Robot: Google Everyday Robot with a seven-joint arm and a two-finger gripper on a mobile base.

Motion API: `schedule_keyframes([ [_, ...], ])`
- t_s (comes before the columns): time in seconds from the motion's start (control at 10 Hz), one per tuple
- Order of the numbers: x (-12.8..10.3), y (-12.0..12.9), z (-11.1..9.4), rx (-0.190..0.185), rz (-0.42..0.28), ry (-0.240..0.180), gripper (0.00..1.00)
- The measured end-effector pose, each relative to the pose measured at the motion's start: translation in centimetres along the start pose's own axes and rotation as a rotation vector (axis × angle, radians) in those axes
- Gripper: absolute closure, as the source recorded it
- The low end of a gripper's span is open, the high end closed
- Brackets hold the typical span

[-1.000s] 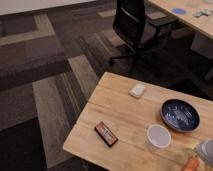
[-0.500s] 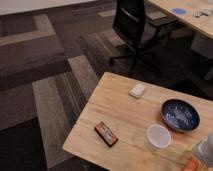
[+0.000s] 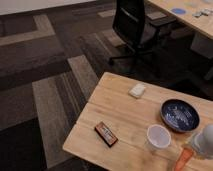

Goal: Place the pepper in the ceramic cup

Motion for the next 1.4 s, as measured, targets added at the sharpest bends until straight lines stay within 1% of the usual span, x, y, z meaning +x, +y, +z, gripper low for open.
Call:
schedule_keyframes([
  [0.2,-0.1,3.1,-3.7,-0.061,-0.027,-0.042,1.0],
  [0.3,-0.5,4.2,-5.8,-0.088,-0.034,-0.063,1.0],
  [0.4,-0.6,4.8,-6.8,-0.105,-0.041,-0.07,1.0],
  [0.5,-0.7,5.8,-7.5,-0.126,-0.063,-0.076,1.0],
  [0.7,-0.8,8.0,-8.4,-0.162,-0.119,-0.096,1.0],
  [0.9,-1.1,9.6,-8.5,-0.181,-0.162,-0.109,1.0],
  [1.0,-1.7,10.9,-9.5,-0.192,-0.186,-0.122,1.0],
  [1.1,-2.0,11.6,-9.6,-0.197,-0.204,-0.132,1.0],
  [1.3,-2.4,13.2,-9.5,-0.217,-0.248,-0.159,1.0],
  [1.4,-2.6,13.0,-8.9,-0.212,-0.255,-0.172,1.0],
])
